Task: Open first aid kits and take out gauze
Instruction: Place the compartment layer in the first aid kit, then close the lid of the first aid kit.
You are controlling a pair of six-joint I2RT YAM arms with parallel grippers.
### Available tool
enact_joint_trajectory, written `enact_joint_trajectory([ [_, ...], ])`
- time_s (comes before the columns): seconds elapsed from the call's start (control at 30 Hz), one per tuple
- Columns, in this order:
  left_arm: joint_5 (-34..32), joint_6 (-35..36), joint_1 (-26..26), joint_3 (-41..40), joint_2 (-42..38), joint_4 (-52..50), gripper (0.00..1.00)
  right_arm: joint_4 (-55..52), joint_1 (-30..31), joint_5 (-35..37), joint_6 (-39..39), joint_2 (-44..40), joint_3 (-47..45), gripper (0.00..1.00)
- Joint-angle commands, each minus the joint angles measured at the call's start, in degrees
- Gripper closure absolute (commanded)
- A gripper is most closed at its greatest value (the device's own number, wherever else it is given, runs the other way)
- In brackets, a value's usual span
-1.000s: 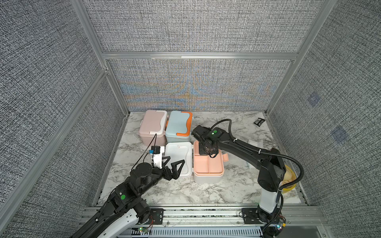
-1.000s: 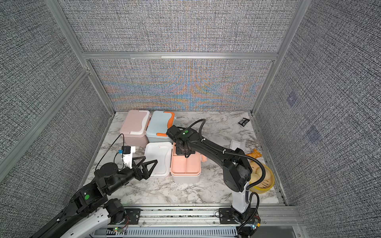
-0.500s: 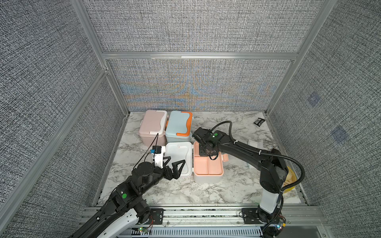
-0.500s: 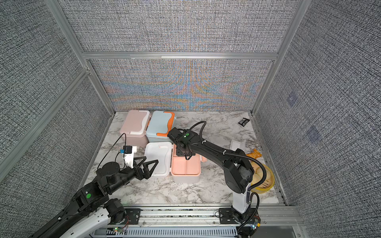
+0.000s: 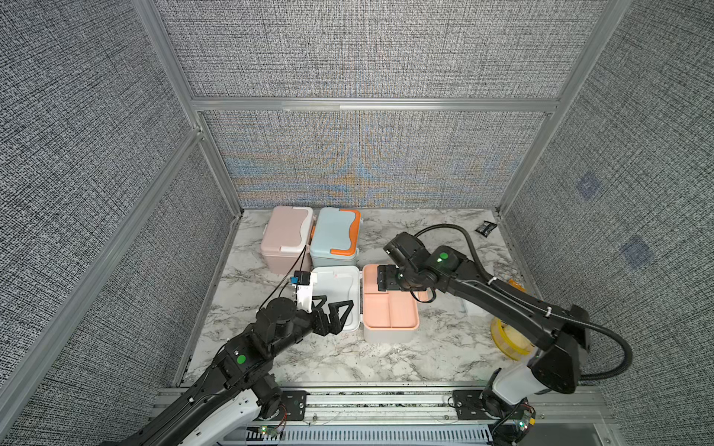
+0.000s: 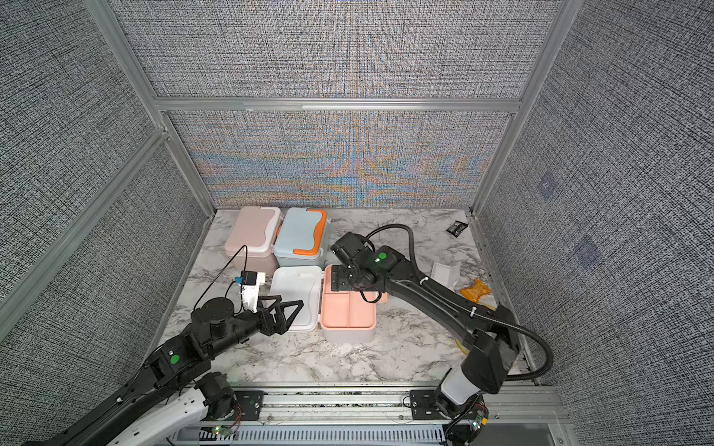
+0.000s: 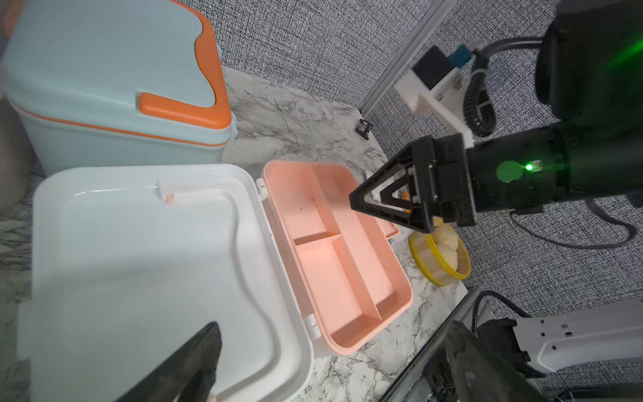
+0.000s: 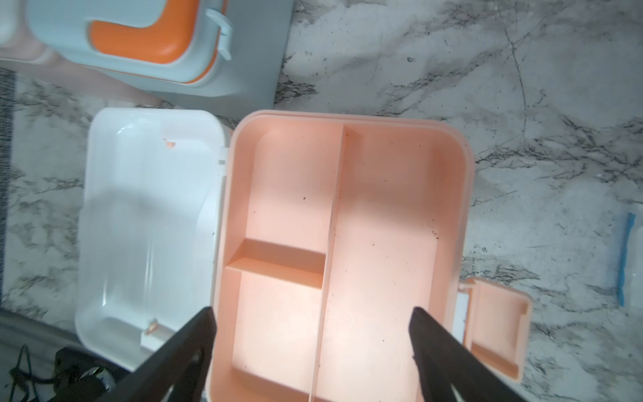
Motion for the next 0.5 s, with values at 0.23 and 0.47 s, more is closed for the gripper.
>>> enact_joint_trajectory([
  [0.23,1.68,-2.00,0.09,1.17,0.66,-7.34,0.00,8.56,-0.11,-5.67,-9.62,-19.51,-16.83,0.01],
  [0.47,-3.97,-2.59,1.56,-1.26,1.54,-10.10,0.01,10.79,-0.23,-5.04,-11.46,-26.83,-23.96,0.01],
])
